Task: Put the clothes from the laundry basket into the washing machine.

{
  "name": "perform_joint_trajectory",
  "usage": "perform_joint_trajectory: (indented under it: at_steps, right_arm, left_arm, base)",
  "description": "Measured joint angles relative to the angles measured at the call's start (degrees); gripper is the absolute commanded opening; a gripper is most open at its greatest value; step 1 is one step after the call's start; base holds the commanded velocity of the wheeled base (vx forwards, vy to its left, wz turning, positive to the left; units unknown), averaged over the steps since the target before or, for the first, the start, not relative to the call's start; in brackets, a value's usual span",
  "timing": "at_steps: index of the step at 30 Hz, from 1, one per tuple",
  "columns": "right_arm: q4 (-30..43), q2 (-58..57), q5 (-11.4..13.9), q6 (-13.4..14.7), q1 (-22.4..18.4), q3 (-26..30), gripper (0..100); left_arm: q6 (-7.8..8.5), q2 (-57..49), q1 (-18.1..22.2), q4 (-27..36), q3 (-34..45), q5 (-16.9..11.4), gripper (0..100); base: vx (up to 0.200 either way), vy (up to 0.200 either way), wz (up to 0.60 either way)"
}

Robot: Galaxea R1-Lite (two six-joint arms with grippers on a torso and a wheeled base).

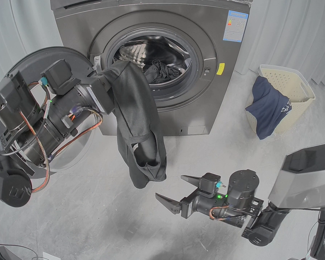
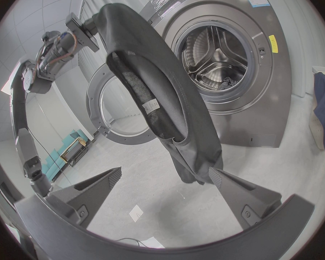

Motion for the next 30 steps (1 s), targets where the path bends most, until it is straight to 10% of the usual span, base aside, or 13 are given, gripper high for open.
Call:
perform_joint_trajectory:
  at_steps: [18, 19, 30]
  right_arm:
    - [3.5, 18.5, 0.5, -1.8, -2.5, -25.4, 100]
    - [3.7, 19.1, 0.5, -1.8, -2.7, -26.5, 0]
    - [3.8, 23.2, 0.0, -1.8, -4.0, -36.8, 0]
  left_arm:
    - [-0.35, -0.2, 0.0, 0.1, -0.8, 0.2, 0]
    - [-0.35, -0.3, 0.0, 0.1, -0.7, 0.2, 0]
    - [-0.59, -0.3, 0.2, 0.0, -0.4, 0.2, 0]
  base:
    - [0.000, 0.000, 0.00]
    - [0.000, 0.000, 0.00]
    - [0.000, 0.000, 0.00]
